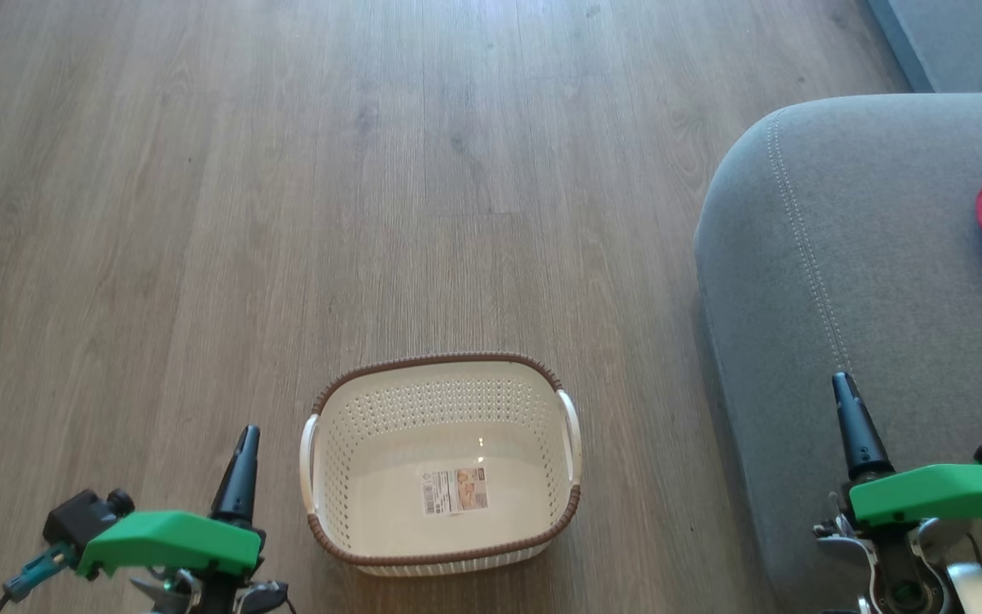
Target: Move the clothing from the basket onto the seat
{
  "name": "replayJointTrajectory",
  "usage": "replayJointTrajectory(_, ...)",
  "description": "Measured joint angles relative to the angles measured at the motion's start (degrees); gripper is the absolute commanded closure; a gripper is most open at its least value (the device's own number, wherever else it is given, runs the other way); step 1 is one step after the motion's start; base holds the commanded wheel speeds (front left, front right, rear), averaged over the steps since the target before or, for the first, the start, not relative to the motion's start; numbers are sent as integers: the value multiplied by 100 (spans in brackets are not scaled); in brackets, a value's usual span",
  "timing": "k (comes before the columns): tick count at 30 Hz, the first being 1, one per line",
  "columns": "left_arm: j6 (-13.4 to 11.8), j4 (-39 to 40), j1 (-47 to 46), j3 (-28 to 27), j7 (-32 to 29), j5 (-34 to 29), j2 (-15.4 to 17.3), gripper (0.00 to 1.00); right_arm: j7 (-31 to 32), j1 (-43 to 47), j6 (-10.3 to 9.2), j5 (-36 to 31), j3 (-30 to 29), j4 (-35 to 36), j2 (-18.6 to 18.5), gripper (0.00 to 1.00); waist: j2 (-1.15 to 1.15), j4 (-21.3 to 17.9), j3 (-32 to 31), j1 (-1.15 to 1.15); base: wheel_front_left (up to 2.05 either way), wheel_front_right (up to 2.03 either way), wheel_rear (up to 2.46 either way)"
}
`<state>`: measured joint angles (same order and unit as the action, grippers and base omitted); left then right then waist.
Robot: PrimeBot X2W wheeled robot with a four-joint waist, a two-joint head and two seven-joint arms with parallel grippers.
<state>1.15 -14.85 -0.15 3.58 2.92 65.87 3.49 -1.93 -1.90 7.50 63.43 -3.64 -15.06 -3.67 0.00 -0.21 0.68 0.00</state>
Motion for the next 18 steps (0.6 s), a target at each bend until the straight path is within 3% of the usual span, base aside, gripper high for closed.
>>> replayJointTrajectory(18, 225, -43, -127, -212, -292, 1078, 1, 100, 300, -2, 0, 1123, -140, -12, 2, 100, 0, 9, -20, 0, 0, 0, 0)
